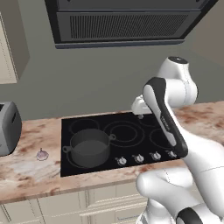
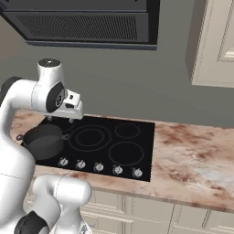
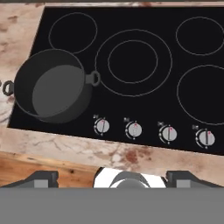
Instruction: Turn on the burner for the pot on the stove. Wait thirty seconds for the pot to heat up. Then add the garlic to the pot.
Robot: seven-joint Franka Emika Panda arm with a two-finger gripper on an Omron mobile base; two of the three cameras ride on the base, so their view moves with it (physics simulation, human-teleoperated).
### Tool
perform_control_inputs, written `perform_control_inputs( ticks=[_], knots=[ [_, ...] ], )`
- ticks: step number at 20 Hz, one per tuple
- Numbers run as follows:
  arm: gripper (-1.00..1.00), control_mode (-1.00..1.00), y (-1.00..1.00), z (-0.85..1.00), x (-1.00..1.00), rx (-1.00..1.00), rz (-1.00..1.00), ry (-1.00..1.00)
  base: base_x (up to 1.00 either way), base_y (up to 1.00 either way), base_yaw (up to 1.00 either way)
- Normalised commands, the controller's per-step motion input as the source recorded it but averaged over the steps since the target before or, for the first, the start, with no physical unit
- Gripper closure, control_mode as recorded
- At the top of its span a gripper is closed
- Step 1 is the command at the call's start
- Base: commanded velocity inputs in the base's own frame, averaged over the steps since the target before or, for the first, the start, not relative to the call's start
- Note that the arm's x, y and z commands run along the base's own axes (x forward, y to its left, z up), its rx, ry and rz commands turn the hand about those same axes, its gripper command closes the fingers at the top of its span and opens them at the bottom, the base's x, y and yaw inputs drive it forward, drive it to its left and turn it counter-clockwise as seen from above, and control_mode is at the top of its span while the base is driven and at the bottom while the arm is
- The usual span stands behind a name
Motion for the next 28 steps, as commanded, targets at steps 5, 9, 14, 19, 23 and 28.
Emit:
perform_control_inputs(
  ticks=[5, 9, 14, 19, 23, 28],
  knots=[
    [-1.00, -1.00, 0.31, -0.10, -0.19, 0.00, 0.00, 0.01, 0.00, 0.00, 0.00],
    [-1.00, -1.00, 0.40, -0.24, 0.00, -0.01, 0.00, 0.03, 0.00, 0.00, 0.00],
    [-1.00, -1.00, 0.26, -0.03, 0.00, -0.04, 0.00, 0.10, 0.00, 0.00, 0.00],
    [-1.00, -1.00, 0.08, -0.29, 0.00, -0.02, 0.00, 0.12, 0.00, 0.00, 0.00],
    [-1.00, -1.00, 0.00, -0.27, 0.00, 0.00, 0.00, 0.15, 0.00, 0.00, 0.00],
    [-1.00, -1.00, 0.00, -0.17, 0.00, 0.00, 0.00, 0.10, 0.00, 0.00, 0.00]
  ],
)
